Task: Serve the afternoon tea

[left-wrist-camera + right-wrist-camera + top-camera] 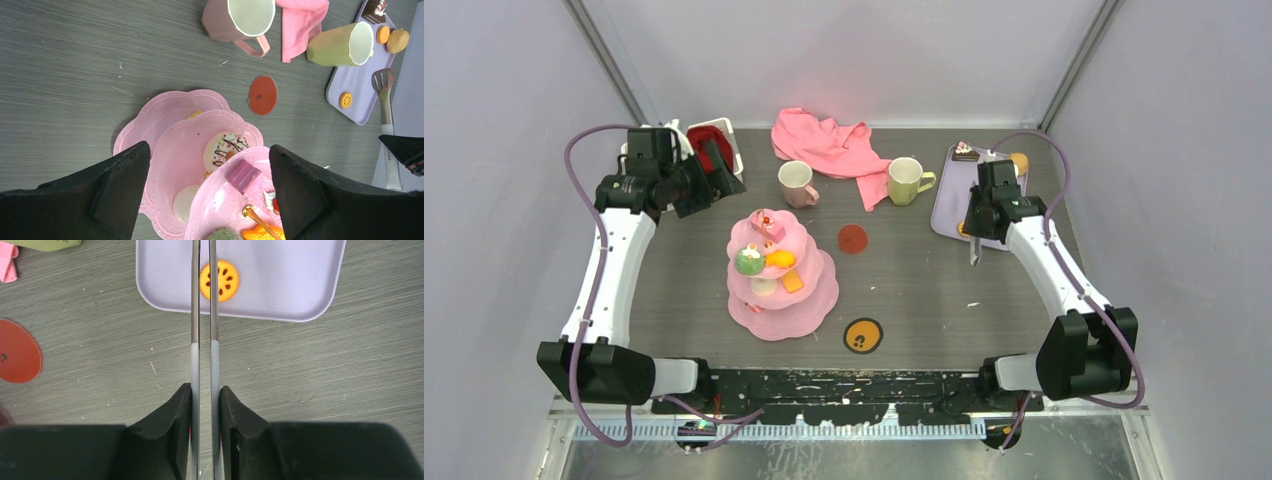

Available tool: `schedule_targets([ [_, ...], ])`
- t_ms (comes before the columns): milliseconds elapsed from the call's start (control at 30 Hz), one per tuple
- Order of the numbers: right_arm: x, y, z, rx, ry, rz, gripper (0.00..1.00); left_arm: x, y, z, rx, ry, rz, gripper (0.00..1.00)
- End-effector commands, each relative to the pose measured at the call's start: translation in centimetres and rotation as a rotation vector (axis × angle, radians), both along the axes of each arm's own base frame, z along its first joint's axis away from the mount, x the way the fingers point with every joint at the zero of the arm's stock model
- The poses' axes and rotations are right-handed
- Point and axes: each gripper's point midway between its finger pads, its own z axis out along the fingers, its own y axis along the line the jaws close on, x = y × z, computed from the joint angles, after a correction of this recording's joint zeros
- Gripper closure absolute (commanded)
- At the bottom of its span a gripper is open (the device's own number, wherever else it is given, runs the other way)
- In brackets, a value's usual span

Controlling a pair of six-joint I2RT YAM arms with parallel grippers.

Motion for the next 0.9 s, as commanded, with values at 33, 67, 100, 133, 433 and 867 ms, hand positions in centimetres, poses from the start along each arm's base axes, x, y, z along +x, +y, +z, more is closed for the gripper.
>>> schedule_targets([
  [33,3.5,-0.2,1.5,0.046,-0.102,-0.052,0.68,0.8,-0.1,1.7,-0.002,-0.065,-0.014,0.12],
  [67,4.0,0.2,1.4,0.067,-0.113,-0.046,0.67,0.9,-0.1,1.7,-0.001,-0.064,-0.013,0.12],
  [100,4.6,0.5,1.3,0.085,-0.120,-0.040,0.65,0.8,-0.1,1.7,-0.002,-0.065,-0.014,0.12],
  [133,5.2,0.7,0.8,0.094,-0.110,-0.039,0.63,0.8,-0.1,1.7,-0.004,-0.063,-0.015,0.12],
  [433,8.7,-1.2,0.6,0.073,-0.111,-0.069,0.61,0.2,0.3,2.3,0.022,-0.074,-0.009,0.12],
  [867,14.3,-4.3,5.9,0.142,-0.268,-0.073,0.99,0.4,0.1,2.5,0.003,-0.076,-0.008,0.12],
])
